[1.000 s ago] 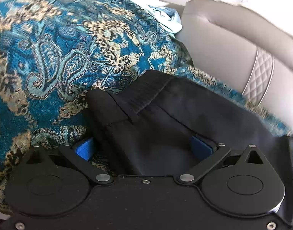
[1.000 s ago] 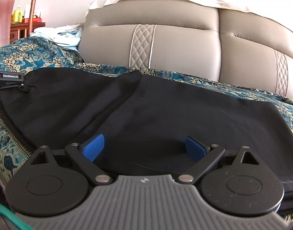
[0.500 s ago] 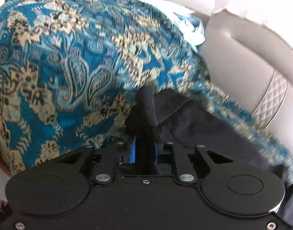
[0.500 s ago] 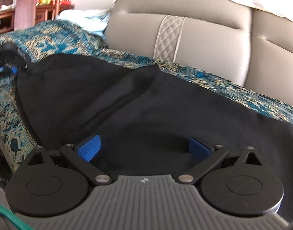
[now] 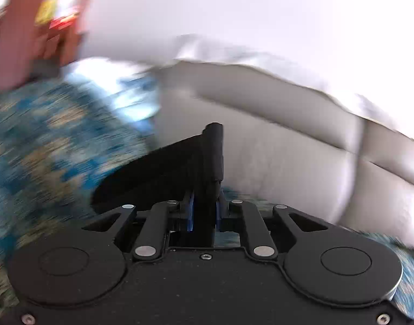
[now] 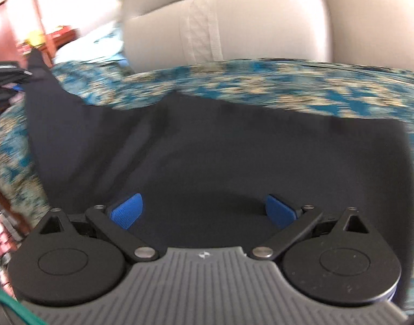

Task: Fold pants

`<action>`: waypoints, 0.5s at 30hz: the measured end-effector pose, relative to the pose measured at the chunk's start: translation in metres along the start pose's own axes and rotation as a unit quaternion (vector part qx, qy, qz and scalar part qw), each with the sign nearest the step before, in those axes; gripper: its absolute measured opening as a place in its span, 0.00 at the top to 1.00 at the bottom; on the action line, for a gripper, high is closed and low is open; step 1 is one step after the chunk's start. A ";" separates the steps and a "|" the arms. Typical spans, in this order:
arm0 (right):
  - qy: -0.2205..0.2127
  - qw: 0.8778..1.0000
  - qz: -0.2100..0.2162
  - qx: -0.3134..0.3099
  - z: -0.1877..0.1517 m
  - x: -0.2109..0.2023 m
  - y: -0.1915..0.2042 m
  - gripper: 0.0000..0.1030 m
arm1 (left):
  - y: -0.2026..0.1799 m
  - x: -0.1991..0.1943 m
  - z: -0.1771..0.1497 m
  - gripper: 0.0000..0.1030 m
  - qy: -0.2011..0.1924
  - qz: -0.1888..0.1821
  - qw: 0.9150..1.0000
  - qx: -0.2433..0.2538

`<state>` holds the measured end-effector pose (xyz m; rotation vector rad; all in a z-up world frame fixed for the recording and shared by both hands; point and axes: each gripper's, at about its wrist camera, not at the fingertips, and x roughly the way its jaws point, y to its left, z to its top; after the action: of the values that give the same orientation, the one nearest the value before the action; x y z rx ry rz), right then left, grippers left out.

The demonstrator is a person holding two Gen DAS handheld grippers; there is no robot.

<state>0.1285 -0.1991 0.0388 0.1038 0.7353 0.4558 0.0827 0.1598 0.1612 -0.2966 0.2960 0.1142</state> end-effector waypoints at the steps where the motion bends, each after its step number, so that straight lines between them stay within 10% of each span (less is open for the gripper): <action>1: -0.001 1.000 -0.015 0.013 0.004 -0.003 -0.011 0.00 | -0.018 0.000 -0.001 0.87 -0.001 -0.023 1.000 0.019; 4: 0.001 0.995 -0.015 0.099 0.009 -0.010 -0.052 0.01 | -0.070 0.000 -0.014 0.87 0.008 -0.088 0.993 0.076; 9: -0.021 0.956 0.116 0.268 -0.006 -0.024 -0.111 0.01 | -0.127 0.016 -0.066 0.87 0.083 -0.157 0.977 0.116; 15: -0.055 0.953 0.140 0.262 -0.028 -0.033 -0.100 0.01 | -0.154 0.021 -0.133 0.87 0.162 -0.176 0.955 0.177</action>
<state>0.1252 -0.3046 0.0138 0.7340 0.7191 0.5105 0.0905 -0.0251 0.0748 -0.0062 0.5767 -0.3408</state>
